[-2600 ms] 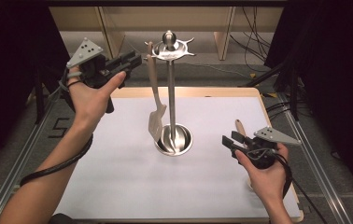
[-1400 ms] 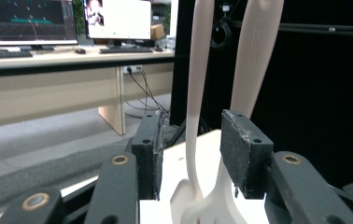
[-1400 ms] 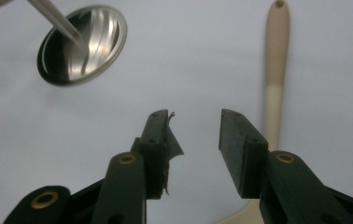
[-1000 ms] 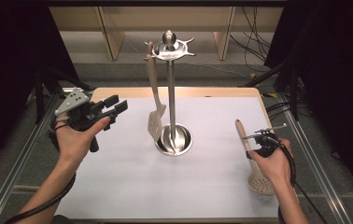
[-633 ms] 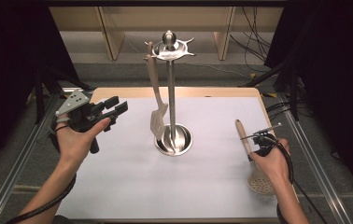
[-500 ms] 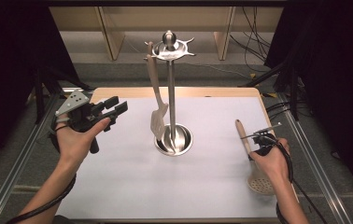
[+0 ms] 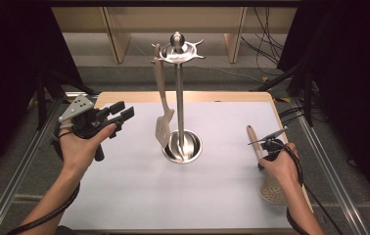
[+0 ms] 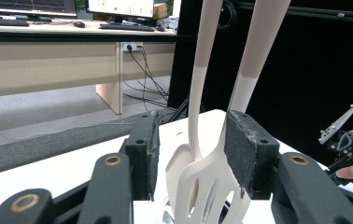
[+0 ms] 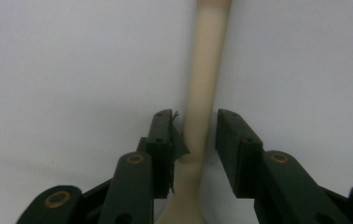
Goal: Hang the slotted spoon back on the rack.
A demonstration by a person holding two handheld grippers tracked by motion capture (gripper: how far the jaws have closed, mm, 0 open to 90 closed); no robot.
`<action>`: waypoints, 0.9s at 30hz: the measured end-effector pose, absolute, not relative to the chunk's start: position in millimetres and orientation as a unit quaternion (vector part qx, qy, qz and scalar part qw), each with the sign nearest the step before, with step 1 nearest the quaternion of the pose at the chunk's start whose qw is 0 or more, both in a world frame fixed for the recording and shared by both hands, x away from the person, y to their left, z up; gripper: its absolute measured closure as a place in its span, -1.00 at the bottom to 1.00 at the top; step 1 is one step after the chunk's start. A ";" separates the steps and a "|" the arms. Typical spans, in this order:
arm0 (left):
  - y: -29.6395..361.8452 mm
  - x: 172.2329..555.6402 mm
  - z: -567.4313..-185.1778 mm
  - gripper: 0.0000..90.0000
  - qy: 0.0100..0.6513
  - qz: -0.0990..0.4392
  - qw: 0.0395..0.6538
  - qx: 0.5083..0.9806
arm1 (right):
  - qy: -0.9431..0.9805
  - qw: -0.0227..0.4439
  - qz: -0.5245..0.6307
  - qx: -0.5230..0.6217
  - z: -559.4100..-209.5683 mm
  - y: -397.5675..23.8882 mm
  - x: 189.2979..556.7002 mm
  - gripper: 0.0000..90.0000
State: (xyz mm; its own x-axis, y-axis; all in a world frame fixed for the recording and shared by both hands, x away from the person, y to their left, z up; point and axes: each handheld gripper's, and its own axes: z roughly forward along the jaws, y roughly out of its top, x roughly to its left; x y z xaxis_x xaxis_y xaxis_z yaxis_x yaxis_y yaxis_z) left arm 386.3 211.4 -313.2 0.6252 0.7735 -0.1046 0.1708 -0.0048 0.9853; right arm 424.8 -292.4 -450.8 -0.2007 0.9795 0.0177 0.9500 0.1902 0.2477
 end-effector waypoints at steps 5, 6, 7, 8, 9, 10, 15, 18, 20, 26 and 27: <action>211.6 386.1 -313.1 0.22 0.356 0.247 0.610 0.663 | 0.762 0.056 0.090 0.639 -448.8 -292.1 429.1 0.71; 211.6 386.1 -313.1 0.22 0.356 0.247 0.610 0.664 | 0.758 0.054 0.092 0.643 -448.7 -291.7 429.3 0.72; 211.8 386.3 -313.1 0.21 0.356 0.247 0.609 0.664 | 0.756 0.052 0.091 0.646 -448.5 -291.4 429.5 0.72; 211.8 386.3 -313.2 0.21 0.356 0.247 0.609 0.665 | 0.753 0.056 0.088 0.650 -449.4 -292.1 430.4 0.73; 211.9 386.3 -313.3 0.21 0.356 0.247 0.609 0.665 | 0.753 0.046 0.093 0.649 -449.1 -293.4 430.9 0.73; 212.2 386.3 -313.4 0.21 0.355 0.247 0.609 0.665 | 0.750 0.049 0.090 0.654 -448.8 -293.4 430.1 0.74; 213.4 386.9 -314.1 0.21 0.359 0.246 0.608 0.664 | 0.744 0.047 0.103 0.658 -449.4 -293.4 426.3 0.76; 212.5 386.8 -314.6 0.21 0.358 0.245 0.608 0.665 | 0.741 0.051 0.113 0.660 -449.4 -293.4 424.4 0.77; 212.0 386.6 -314.8 0.21 0.357 0.245 0.608 0.665 | 0.740 0.059 0.114 0.660 -450.1 -294.4 423.2 0.77; 211.2 387.1 -315.6 0.21 0.356 0.245 0.607 0.667 | 0.736 0.077 0.156 0.654 -446.8 -296.9 412.9 0.77; 210.8 387.1 -315.8 0.21 0.357 0.244 0.607 0.666 | 0.735 0.079 0.164 0.653 -445.6 -296.9 410.8 0.77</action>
